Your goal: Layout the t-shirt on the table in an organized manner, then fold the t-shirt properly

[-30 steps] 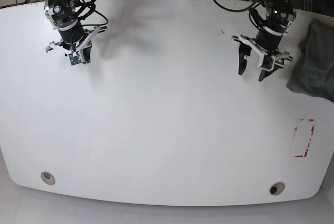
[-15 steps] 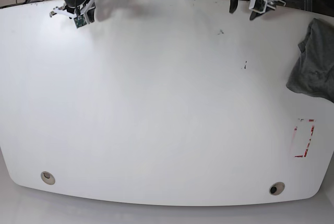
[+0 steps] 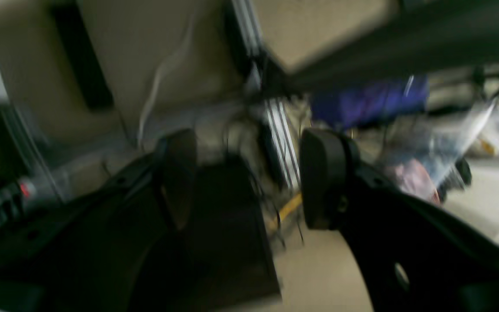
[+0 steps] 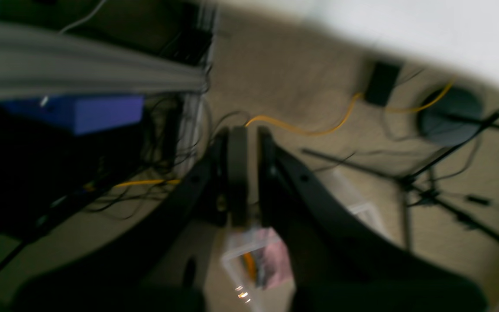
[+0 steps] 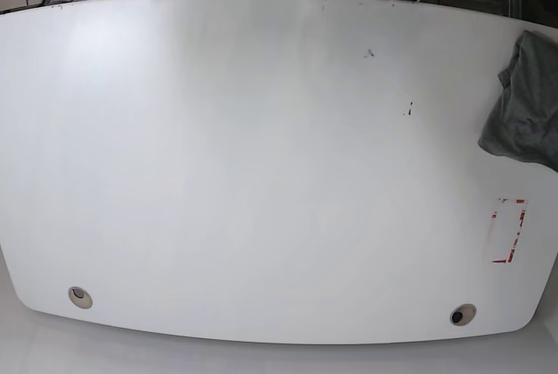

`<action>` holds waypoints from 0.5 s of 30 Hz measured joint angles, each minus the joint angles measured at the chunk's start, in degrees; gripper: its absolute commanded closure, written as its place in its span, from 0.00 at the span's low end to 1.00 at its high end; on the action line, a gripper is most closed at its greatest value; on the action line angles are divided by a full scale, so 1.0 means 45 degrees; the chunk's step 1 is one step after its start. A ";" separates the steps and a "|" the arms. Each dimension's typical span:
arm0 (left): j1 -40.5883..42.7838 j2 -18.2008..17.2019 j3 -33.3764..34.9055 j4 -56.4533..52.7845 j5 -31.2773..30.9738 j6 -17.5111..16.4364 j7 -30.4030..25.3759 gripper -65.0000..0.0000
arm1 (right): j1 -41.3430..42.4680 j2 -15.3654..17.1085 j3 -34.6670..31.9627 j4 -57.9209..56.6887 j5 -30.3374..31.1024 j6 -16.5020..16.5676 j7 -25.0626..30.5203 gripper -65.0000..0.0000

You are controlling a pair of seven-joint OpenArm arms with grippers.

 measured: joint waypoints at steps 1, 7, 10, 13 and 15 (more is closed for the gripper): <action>-0.0024 -0.0029 -0.0005 -0.0321 -0.0029 0.0005 -0.0010 0.46 | -0.0194 0.0015 -0.0019 -0.0083 0.0063 0.0005 -0.0005 0.95; -0.0952 -0.0092 0.0393 -0.3293 0.0044 0.0092 0.0083 0.46 | -0.0670 0.0044 -0.0136 -0.1316 0.0068 -0.0039 0.0005 0.95; -0.2123 -0.0092 0.1001 -0.4906 0.0034 0.0073 0.0092 0.47 | -0.0457 0.0364 -0.0763 -0.2365 0.0053 -0.0131 -0.0015 0.95; -0.3361 0.0078 0.1190 -0.6421 -0.0092 -0.0121 -0.0180 0.50 | -0.0034 0.0845 -0.1486 -0.3497 0.0107 0.0005 0.0053 0.95; -0.4192 0.0126 0.1195 -0.7465 -0.0083 0.0010 -0.0199 0.51 | 0.0588 0.1098 -0.1870 -0.4488 0.0034 -0.0019 -0.0015 0.95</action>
